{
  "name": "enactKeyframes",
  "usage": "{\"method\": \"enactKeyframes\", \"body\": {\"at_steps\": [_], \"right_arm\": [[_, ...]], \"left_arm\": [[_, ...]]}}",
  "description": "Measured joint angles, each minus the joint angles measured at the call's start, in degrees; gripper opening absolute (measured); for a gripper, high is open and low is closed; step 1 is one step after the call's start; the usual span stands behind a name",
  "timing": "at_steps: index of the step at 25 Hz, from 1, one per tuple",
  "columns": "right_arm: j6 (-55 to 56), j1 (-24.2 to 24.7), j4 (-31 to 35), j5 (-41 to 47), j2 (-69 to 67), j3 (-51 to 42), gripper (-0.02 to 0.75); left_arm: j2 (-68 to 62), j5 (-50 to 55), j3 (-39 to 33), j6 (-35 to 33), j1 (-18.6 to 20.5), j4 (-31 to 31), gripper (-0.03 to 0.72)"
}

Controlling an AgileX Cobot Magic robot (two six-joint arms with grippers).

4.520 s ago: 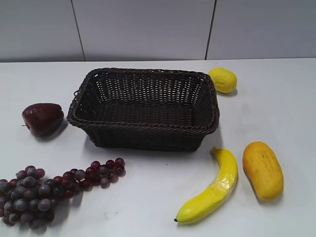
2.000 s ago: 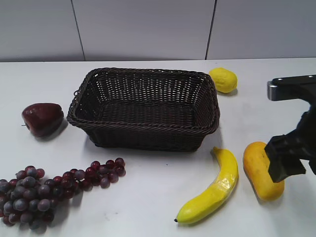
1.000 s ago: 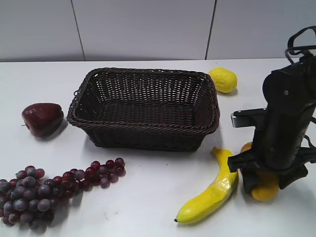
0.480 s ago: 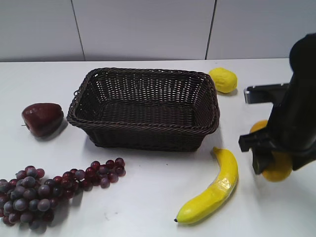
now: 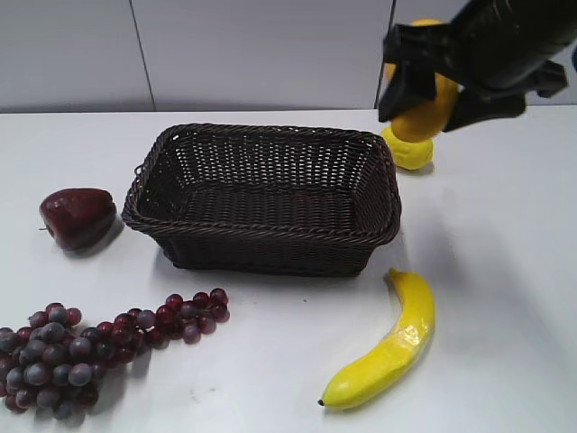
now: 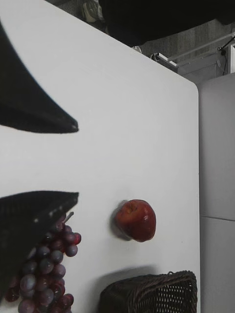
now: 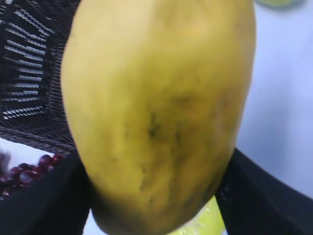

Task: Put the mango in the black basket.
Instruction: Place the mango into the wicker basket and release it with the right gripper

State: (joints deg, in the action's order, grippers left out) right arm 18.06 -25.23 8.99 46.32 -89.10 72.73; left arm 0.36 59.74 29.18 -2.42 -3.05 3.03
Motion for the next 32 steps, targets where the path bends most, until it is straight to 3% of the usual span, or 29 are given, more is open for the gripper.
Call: {"method": "enactKeyframes", "body": {"at_steps": [5, 15, 28, 32], "right_arm": [[-4.5, -2.68, 5.09, -2.39, -7.98, 6.56, 0.522], [-6.01, -6.14, 5.44, -2.26, -25.12, 16.22, 0.522], [-10.26, -6.14, 5.23, 0.16, -33.19, 17.51, 0.522], [-10.65, -6.14, 5.23, 1.56, -33.19, 18.69, 0.629]], "left_arm": [[0.0, 0.0, 0.0, 0.0, 0.0, 0.0, 0.305], [0.0, 0.0, 0.0, 0.0, 0.0, 0.0, 0.305], [0.0, 0.0, 0.0, 0.0, 0.0, 0.0, 0.305], [0.0, 0.0, 0.0, 0.0, 0.0, 0.0, 0.305]]}}
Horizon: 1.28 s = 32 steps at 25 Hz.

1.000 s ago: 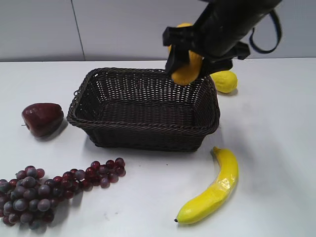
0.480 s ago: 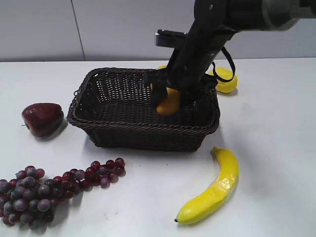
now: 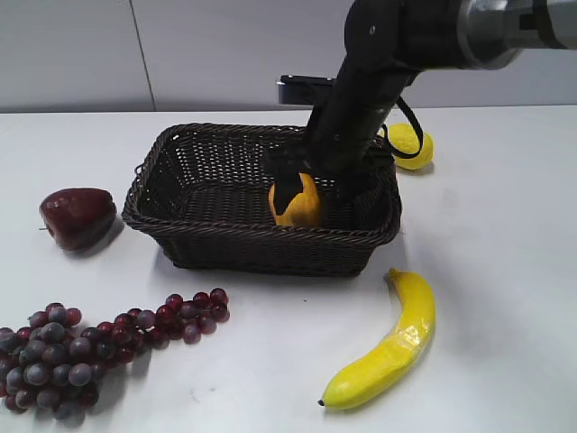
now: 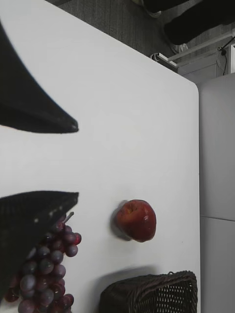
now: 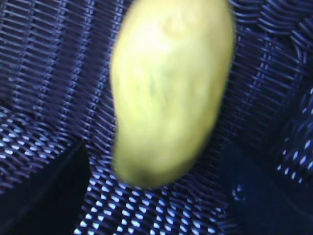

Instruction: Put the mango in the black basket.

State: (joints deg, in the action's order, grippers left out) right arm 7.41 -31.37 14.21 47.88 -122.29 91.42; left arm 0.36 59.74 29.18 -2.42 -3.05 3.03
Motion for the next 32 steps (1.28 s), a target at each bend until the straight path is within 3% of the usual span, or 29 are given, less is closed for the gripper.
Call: {"method": "enactKeyframes", "body": {"at_steps": [7, 10, 13, 16, 19, 21, 28, 32], "right_arm": [[0.0, 0.0, -3.86, 16.81, 0.0, 10.27, 0.629], [0.11, 0.0, -10.4, 20.35, 0.37, 15.2, 0.624], [0.04, 0.0, -15.85, 21.12, 3.62, 15.29, 0.616], [-0.03, 0.07, -25.31, 21.24, 8.68, 13.64, 0.608], [0.0, 1.56, -34.16, 21.35, 13.87, 9.99, 0.599], [0.51, 4.07, -35.76, 21.35, 16.93, 6.57, 0.597], [3.33, 19.47, -30.48, 21.36, 27.96, -11.63, 0.596], [3.33, 22.89, -27.06, 20.73, 36.8, -27.68, 0.596]], "left_arm": [[0.0, 0.0, 0.0, 0.0, 0.0, 0.0, 0.305], [0.0, 0.0, 0.0, 0.0, 0.0, 0.0, 0.305], [0.0, 0.0, 0.0, 0.0, 0.0, 0.0, 0.305], [0.0, 0.0, 0.0, 0.0, 0.0, 0.0, 0.305], [0.0, 0.0, 0.0, 0.0, 0.0, 0.0, 0.305], [0.0, 0.0, 0.0, 0.0, 0.0, 0.0, 0.305], [0.0, 0.0, 0.0, 0.0, 0.0, 0.0, 0.305], [0.0, 0.0, 0.0, 0.0, 0.0, 0.0, 0.305]]}}
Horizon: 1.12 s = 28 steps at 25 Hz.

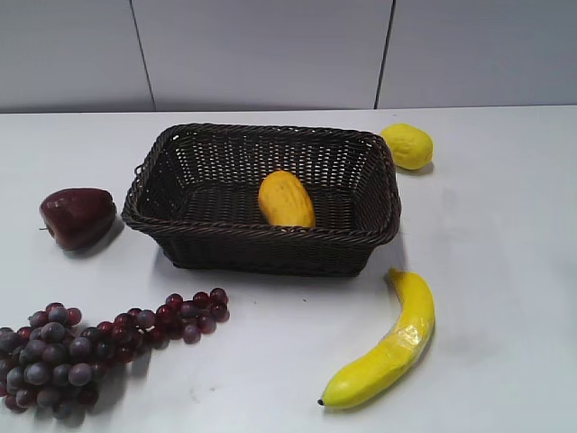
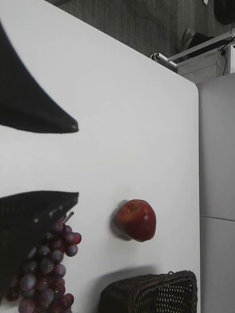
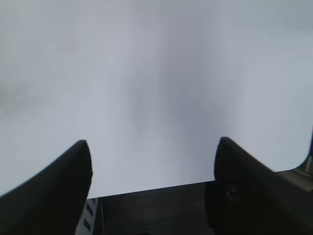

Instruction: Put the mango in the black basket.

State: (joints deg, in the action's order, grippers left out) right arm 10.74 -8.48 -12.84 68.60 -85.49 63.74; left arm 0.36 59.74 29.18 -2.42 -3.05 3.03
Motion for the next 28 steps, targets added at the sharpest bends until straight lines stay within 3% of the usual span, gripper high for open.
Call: {"method": "enactKeyframes", "body": {"at_steps": [6, 9, 21, 28], "right_arm": [[0.0, 0.0, 4.86, -11.25, 19.78, -24.81, 0.596], [0.0, 0.0, 5.33, -11.94, 30.88, -32.32, 0.596], [-1.49, 0.0, 6.29, -7.33, 70.31, -34.46, 0.596], [-7.08, 0.0, 9.79, -8.01, 82.31, -34.82, 0.596]], "left_arm": [[0.0, 0.0, 0.0, 0.0, 0.0, 0.0, 0.305], [0.02, -0.02, 0.0, 0.0, 0.0, 0.0, 0.305], [0.02, -0.02, 0.0, 0.0, 0.0, 0.0, 0.305], [0.02, -0.02, 0.0, 0.0, 0.0, 0.0, 0.305]]}}
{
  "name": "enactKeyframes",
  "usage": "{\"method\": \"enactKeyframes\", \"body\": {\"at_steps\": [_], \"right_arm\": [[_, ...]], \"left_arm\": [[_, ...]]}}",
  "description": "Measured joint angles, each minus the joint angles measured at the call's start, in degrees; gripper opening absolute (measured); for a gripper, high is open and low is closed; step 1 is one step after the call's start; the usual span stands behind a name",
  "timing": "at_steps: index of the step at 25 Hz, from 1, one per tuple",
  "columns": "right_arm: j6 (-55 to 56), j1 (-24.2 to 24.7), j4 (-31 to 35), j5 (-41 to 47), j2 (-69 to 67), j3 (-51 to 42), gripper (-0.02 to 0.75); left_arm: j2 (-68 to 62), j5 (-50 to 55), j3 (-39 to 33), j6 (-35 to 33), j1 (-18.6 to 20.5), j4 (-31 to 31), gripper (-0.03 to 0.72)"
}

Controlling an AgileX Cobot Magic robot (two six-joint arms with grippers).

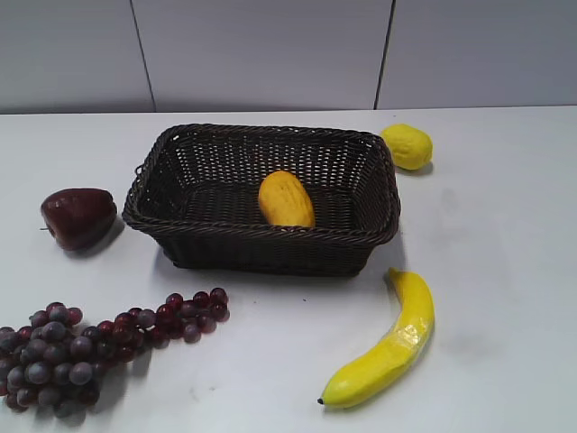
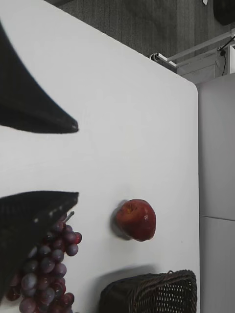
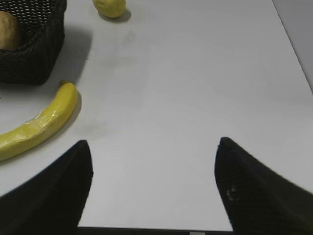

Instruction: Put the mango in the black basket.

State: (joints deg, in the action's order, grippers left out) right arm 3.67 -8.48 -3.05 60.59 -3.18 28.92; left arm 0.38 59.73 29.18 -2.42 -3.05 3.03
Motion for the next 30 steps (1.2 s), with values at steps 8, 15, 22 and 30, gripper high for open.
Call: {"method": "enactKeyframes", "body": {"at_steps": [8, 15, 22, 30], "right_arm": [[-2.87, 0.0, 2.67, -0.06, 3.5, 0.0, 0.596], [-3.67, 0.0, 3.89, -0.06, 3.61, 0.0, 0.596], [-3.67, 0.0, 3.95, -0.06, 3.61, 0.0, 0.596], [-3.67, 0.0, 4.0, -0.06, 3.61, 0.0, 0.594]], "left_arm": [[0.0, 0.0, 0.0, 0.0, 0.0, 0.0, 0.295], [0.0, 0.0, 0.0, 0.0, 0.0, 0.0, 0.295], [0.0, 0.0, 0.0, 0.0, 0.0, 0.0, 0.295], [0.0, 0.0, 0.0, 0.0, 0.0, 0.0, 0.295]]}}
